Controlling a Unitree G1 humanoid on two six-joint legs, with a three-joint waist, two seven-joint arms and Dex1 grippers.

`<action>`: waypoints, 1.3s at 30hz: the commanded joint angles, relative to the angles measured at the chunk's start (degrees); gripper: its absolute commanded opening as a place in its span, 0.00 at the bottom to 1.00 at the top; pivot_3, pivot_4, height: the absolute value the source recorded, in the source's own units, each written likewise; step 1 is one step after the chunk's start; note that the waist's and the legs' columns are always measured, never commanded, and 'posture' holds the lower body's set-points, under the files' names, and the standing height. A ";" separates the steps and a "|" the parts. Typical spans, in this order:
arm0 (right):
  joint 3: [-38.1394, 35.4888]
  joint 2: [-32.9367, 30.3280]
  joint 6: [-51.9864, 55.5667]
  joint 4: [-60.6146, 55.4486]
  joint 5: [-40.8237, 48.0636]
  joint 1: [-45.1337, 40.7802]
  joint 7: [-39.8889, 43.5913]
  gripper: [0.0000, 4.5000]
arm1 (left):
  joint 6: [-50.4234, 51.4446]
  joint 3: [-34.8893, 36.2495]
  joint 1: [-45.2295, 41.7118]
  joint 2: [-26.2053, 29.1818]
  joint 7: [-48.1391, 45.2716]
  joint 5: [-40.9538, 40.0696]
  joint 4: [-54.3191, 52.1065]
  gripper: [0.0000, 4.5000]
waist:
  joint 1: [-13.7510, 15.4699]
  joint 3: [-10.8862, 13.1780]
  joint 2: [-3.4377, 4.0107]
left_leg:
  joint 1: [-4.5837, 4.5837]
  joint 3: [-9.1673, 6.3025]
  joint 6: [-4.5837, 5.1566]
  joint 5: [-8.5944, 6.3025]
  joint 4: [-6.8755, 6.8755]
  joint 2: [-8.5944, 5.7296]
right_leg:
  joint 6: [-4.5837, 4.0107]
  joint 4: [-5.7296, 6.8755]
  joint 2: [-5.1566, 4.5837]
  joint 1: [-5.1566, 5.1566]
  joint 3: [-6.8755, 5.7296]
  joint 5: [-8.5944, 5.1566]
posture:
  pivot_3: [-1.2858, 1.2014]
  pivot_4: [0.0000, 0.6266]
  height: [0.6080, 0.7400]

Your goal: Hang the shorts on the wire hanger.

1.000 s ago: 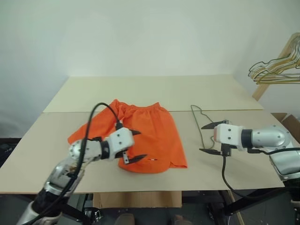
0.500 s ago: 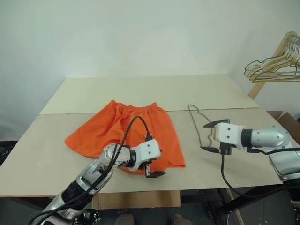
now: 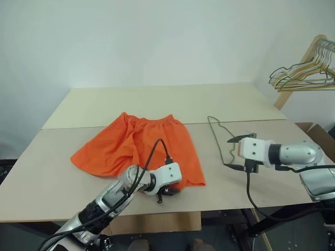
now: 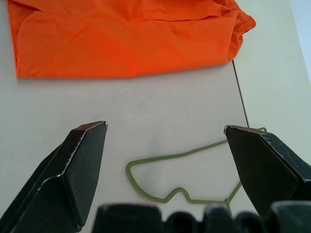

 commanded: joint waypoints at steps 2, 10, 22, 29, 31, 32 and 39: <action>-0.60 -0.07 -0.57 -0.48 -0.18 -1.83 -0.52 1.00 | 0.72 0.10 -0.44 0.35 1.96 2.28 2.82 0.02 | -0.20 -0.01 0.01 | 0.01 -0.01 0.00 0.00 -0.01 0.00 | 0.02 0.01 0.00 0.01 0.01 -0.01 | 0.56 0.00 1.00; -0.20 0.61 -0.50 -0.21 -0.61 -2.46 -0.48 1.00 | -0.96 -0.40 0.93 1.99 2.17 4.19 3.62 0.01 | -0.24 -0.01 0.02 | 0.08 -0.01 0.00 0.00 -0.01 0.00 | 0.02 0.01 0.01 0.10 0.01 -0.01 | 0.56 0.00 1.00; -0.21 0.73 -0.22 -0.93 -0.60 -1.75 -0.34 1.00 | -12.40 18.51 21.42 28.45 -6.43 -1.41 -14.15 0.01 | -1.95 0.00 0.01 | 0.18 -0.05 0.04 -0.02 -0.23 0.11 | -0.11 0.13 0.13 -0.05 0.12 -0.11 | 0.56 0.00 1.00; 0.68 1.21 -0.61 -0.44 -0.40 -2.31 0.16 1.00 | -33.43 39.20 37.63 37.05 -11.55 -5.44 -3.37 0.01 | -1.18 0.05 -0.02 | 0.11 0.08 0.04 -0.03 -0.24 0.13 | -0.14 0.11 -0.01 -0.20 0.05 -0.17 | 0.58 0.00 1.00; 1.03 1.48 -0.93 -0.15 -0.32 -2.66 0.23 1.00 | -39.92 42.95 39.63 39.07 -13.10 -4.67 2.76 0.01 | -0.78 0.07 -0.04 | 0.09 0.09 0.04 -0.03 -0.24 0.14 | -0.14 0.11 -0.01 -0.23 0.02 -0.19 | 0.58 0.00 1.00; 1.30 1.63 -1.39 -0.01 -0.40 -2.91 0.24 1.00 | -42.29 44.53 40.12 39.87 -13.89 -4.73 5.65 0.01 | -0.50 0.07 -0.03 | 0.09 0.09 0.04 -0.03 -0.24 0.15 | -0.25 0.09 -0.01 -0.24 0.00 -0.26 | 0.58 0.00 1.00; 7.94 10.38 -7.67 2.58 -7.24 -8.54 -6.38 1.00 | -46.78 46.48 35.63 39.15 -15.54 -7.20 12.80 0.01 | 0.00 0.07 -0.04 | 0.03 0.24 0.03 -0.03 -0.26 0.16 | -0.10 0.11 -0.04 -0.32 -0.01 -0.21 | 0.57 0.00 1.00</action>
